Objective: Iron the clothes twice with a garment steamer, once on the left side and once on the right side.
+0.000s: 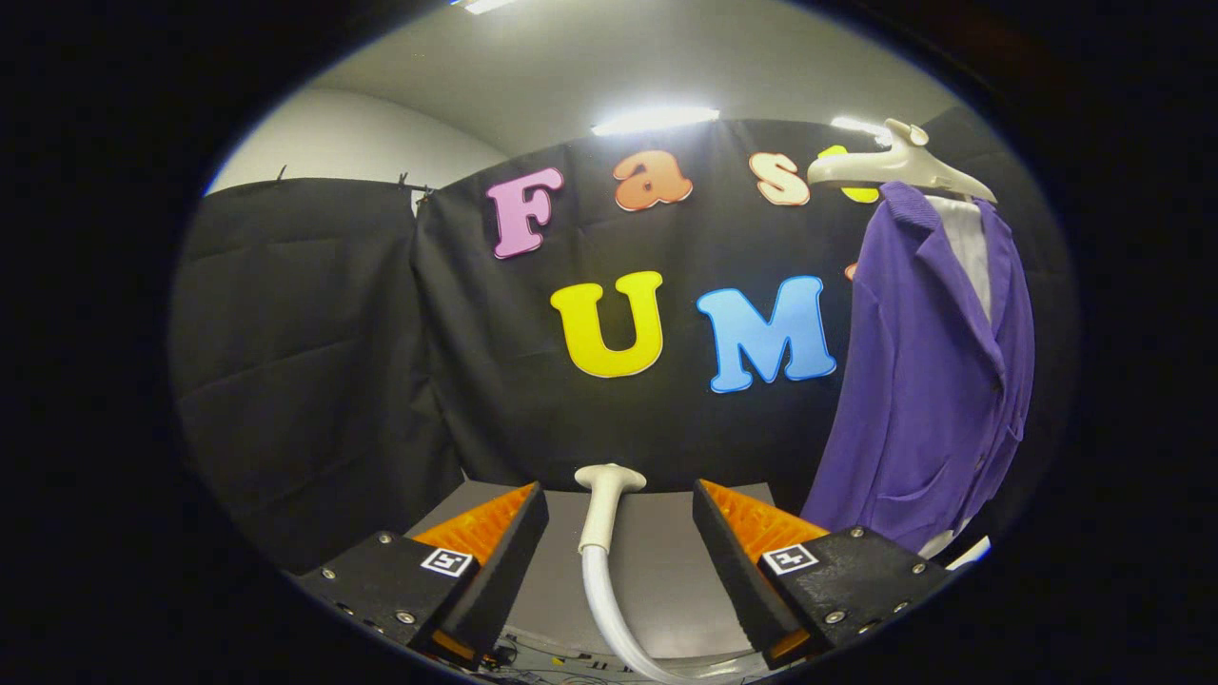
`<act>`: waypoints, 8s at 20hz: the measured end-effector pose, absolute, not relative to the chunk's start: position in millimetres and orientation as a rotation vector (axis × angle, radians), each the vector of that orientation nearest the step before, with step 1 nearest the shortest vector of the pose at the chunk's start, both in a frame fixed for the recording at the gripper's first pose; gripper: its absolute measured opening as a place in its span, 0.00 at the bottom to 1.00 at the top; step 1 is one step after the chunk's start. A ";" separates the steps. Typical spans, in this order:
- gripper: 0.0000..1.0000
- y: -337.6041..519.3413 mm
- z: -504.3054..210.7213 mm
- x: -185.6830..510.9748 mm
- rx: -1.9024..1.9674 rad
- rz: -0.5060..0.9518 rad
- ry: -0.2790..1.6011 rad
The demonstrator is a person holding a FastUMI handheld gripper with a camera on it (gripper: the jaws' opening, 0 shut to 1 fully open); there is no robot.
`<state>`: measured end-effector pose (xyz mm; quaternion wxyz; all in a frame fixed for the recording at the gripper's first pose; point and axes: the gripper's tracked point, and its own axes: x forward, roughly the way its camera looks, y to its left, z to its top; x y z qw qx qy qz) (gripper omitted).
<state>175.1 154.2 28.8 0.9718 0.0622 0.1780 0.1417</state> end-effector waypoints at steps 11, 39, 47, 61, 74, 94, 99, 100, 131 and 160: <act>0.94 217.6 -94.9 300.5 0.066 0.179 0.705; 0.38 248.2 -178.3 296.8 0.088 0.101 0.902; 0.35 238.5 -126.3 264.2 0.126 0.145 0.719; 0.35 144.9 -40.8 151.3 0.144 0.124 0.443; 0.35 20.6 17.0 72.4 0.109 0.105 0.297; 0.35 -160.3 126.7 92.5 0.179 -0.065 0.046; 0.35 -179.5 129.2 129.6 0.208 -0.142 0.020; 0.35 -179.1 126.9 135.9 0.217 -0.150 0.021; 0.37 -201.2 -106.1 182.4 0.171 -0.191 0.307; 0.37 -178.9 -270.1 109.1 0.096 -0.212 0.540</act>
